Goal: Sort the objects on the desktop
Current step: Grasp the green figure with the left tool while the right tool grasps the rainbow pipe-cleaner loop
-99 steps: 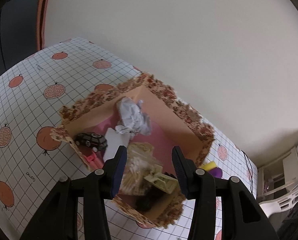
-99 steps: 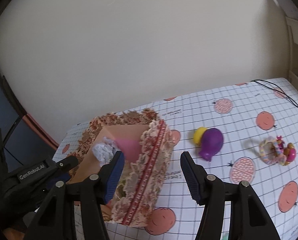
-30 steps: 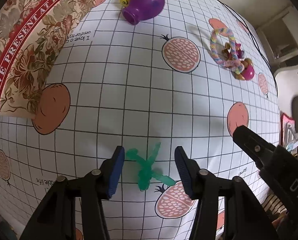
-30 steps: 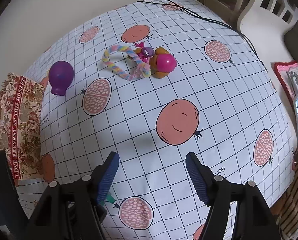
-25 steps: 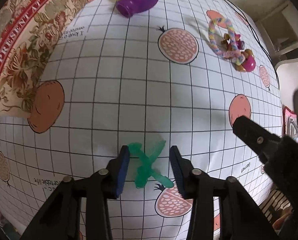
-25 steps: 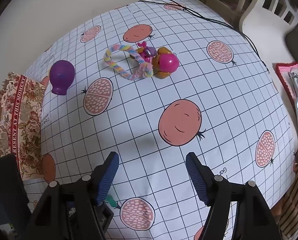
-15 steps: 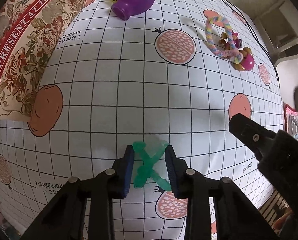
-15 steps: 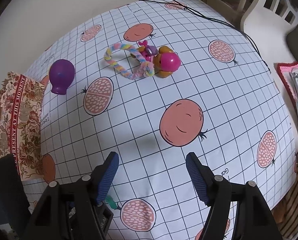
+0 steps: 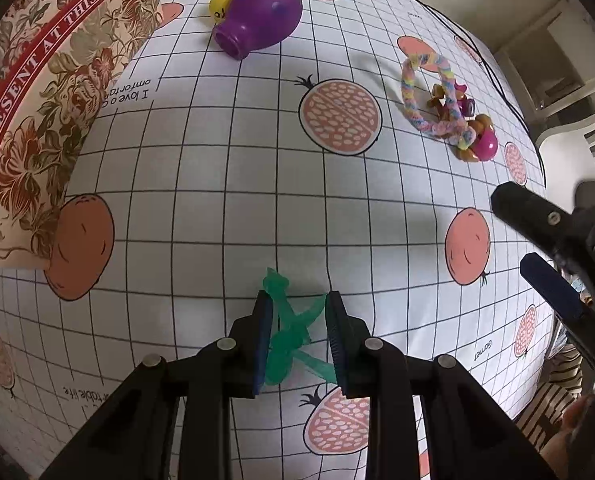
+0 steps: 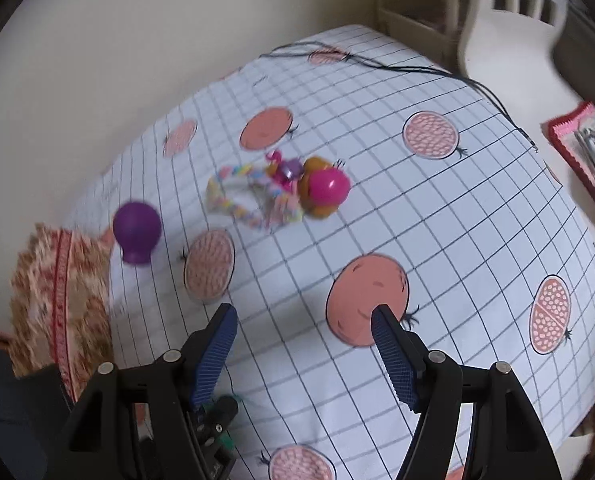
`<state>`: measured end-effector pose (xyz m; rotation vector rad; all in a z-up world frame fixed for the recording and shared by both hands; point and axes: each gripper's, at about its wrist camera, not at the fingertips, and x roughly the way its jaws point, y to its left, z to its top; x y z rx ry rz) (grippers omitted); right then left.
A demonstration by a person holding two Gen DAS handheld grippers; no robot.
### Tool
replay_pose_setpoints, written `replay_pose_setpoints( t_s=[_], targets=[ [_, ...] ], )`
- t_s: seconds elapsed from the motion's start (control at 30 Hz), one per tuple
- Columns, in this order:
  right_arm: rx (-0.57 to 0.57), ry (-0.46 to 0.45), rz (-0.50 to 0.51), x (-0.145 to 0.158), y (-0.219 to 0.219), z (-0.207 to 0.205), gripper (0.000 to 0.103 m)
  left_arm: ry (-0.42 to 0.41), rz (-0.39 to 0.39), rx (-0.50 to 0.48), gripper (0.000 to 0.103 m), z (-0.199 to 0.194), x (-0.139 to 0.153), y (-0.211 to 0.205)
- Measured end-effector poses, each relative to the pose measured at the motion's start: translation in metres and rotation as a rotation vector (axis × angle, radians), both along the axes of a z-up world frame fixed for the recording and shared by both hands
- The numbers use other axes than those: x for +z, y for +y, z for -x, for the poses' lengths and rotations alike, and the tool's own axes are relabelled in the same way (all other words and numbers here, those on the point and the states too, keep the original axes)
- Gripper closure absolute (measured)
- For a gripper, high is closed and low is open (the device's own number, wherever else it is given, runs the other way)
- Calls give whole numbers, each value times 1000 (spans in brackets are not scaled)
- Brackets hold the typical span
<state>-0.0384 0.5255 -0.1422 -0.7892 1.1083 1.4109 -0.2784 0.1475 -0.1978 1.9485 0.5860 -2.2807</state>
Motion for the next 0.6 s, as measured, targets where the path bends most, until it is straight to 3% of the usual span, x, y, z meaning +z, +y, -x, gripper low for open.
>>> replay_pose_setpoints(
  t_s=[0.27, 0.33, 0.4, 0.6],
  targets=[
    [-20, 68, -80, -6, 15, -6, 30, 51, -41, 17, 76, 14, 2, -12],
    [-21, 86, -95, -11, 18, -6, 30, 64, -45, 24, 77, 18, 4, -17],
    [-14, 92, -107, -15, 21, -6, 30, 86, -44, 33, 91, 20, 7, -20],
    [-3, 94, -123, -27, 28, -6, 30, 102, -41, 33, 91, 20, 11, -21]
  ],
)
